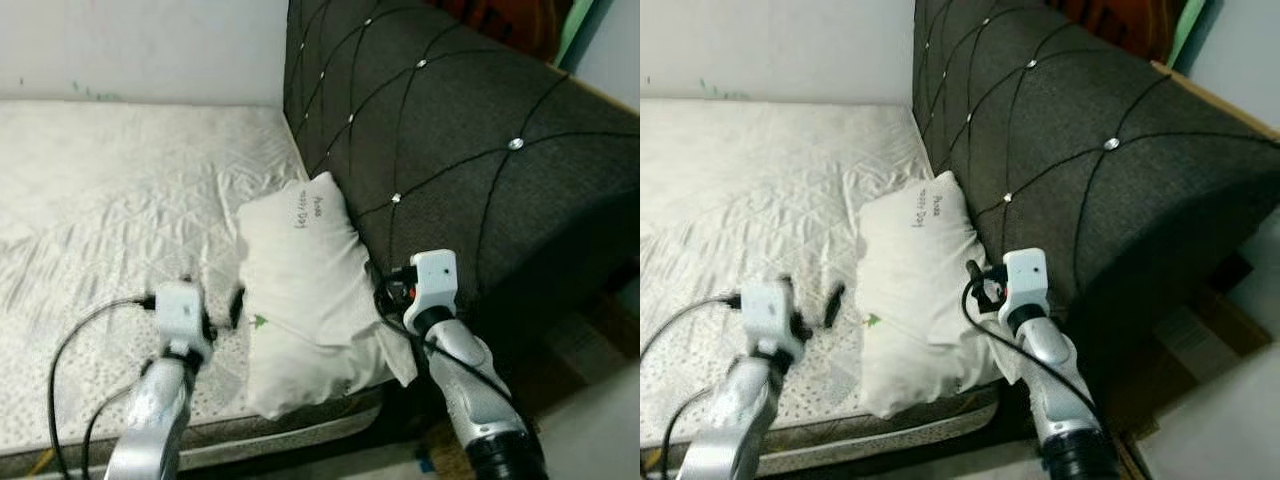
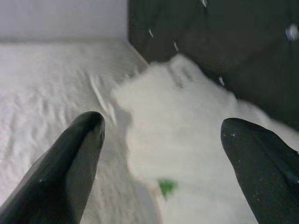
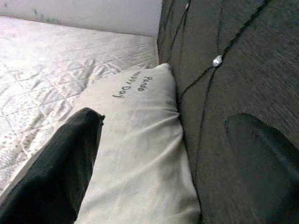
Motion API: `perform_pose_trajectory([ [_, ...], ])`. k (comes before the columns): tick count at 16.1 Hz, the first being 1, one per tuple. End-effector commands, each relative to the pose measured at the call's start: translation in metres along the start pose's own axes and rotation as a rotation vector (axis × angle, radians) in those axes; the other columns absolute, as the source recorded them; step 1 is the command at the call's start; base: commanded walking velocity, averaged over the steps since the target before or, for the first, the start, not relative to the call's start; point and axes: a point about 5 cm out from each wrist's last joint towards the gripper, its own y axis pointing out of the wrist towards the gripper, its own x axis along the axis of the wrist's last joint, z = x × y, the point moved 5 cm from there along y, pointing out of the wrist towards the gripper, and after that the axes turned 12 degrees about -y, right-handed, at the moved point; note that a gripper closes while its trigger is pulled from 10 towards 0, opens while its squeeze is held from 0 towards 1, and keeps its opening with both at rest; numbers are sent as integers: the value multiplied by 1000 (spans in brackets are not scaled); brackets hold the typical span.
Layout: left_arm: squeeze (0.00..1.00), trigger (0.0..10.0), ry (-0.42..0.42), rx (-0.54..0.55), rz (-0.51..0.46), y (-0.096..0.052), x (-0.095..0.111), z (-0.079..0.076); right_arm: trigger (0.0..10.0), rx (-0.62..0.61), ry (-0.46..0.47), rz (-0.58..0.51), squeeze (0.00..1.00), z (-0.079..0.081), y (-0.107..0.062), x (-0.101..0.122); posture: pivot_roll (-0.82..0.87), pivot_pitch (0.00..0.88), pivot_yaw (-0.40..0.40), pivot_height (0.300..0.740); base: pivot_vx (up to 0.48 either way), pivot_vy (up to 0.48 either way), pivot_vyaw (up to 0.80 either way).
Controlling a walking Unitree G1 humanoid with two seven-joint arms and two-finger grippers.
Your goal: Clean up the room
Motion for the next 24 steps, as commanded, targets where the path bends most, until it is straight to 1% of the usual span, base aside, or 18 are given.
perform_pose_trajectory([
  [1, 0, 10000, -4, -31, 8, -1, 0, -6, 10000, 0, 9, -10, 0, -3, 2, 2, 10, 0, -103, 740, 0, 0, 0],
  [2, 0, 10000, 5, -40, 6, -3, -6, -10, 10000, -11, -6, -29, 0, -2, 3, 4, 5, 0, -83, 740, 0, 0, 800],
  [4, 0, 10000, 23, -34, -37, 0, -3, -18, 10000, -29, 14, -33, 0, 1, 1, 3, -15, 0, -50, 740, 0, 0, 800],
  [5, 0, 10000, -23, 9, -48, 0, -2, -18, 10000, -44, 37, -29, 0, 0, -1, 1, -25, 0, -41, 740, 0, 0, 800],
  [6, 0, 10000, -43, 31, -52, -1, -2, -16, 10000, -47, 39, -29, 0, -1, -1, 1, -27, 0, -40, 740, 0, 0, 800],
  [7, 0, 10000, -79, 86, -60, -3, -5, -11, 10000, -62, 63, -17, 0, -4, -3, -2, -26, 0, -45, 740, 0, 0, 0],
  [8, 0, 10000, -115, 115, -58, -5, -8, -7, 10000, -70, 63, -2, 0, -7, -3, -6, -19, 0, -53, 740, 0, 0, 0],
  [10, 0, 10000, -115, 120, -57, -7, -9, -2, 10000, -64, 61, 34, 0, -7, -2, -14, -8, 0, -61, 740, 0, 0, 0],
  [11, 0, 10000, -101, 98, -53, -9, -8, -2, 10000, -64, 24, 22, 0, -6, -2, -12, -8, 0, -60, 740, 0, 0, 0],
  [12, 0, 10000, -91, 87, -51, -10, -8, -2, 10000, -61, 12, 4, 0, -5, -2, -10, -7, 0, -61, 740, 0, 0, 0],
  [13, 0, 10000, -82, 91, -45, -10, -9, 1, 10000, -59, 51, -10, 0, -3, -3, -10, -12, 0, -57, 740, 0, 0, 0],
  [14, 0, 10000, -86, 91, -44, -10, -9, 3, 10000, -87, 37, -17, 0, -6, -6, -11, -14, 0, -55, 740, 0, 0, 0],
  [15, 0, 10000, -89, 103, -36, -13, -12, 8, 10000, -134, -25, -51, 0, -12, -13, -11, -20, 0, -46, 740, 0, 0, 0],
  [16, 0, 10000, -94, 107, -32, -14, -14, 10, 10000, -133, -13, -45, 0, -12, -15, -14, -20, 0, -46, 740, 0, 0, 0],
  [17, 0, 10000, -97, 106, -28, -15, -15, 9, 10000, -65, 25, -59, 0, -6, -18, -13, -25, 0, -43, 740, 0, 0, 0],
  [18, 0, 10000, -101, 101, -29, -14, -15, 7, 10000, -69, -11, -59, 0, -5, -17, -13, -26, 0, -42, 740, 0, 0, 0],
  [21, 0, 10000, -114, 88, -48, -7, -9, 1, 10000, -86, -15, -62, 0, -8, -10, -10, -28, 0, -39, 740, 0, 0, 0],
  [24, 0, 10000, -118, 89, -60, -4, -6, 3, 10000, -88, -24, -62, 0, -12, -8, -9, -29, 0, -38, 740, 0, 284, 0],
])
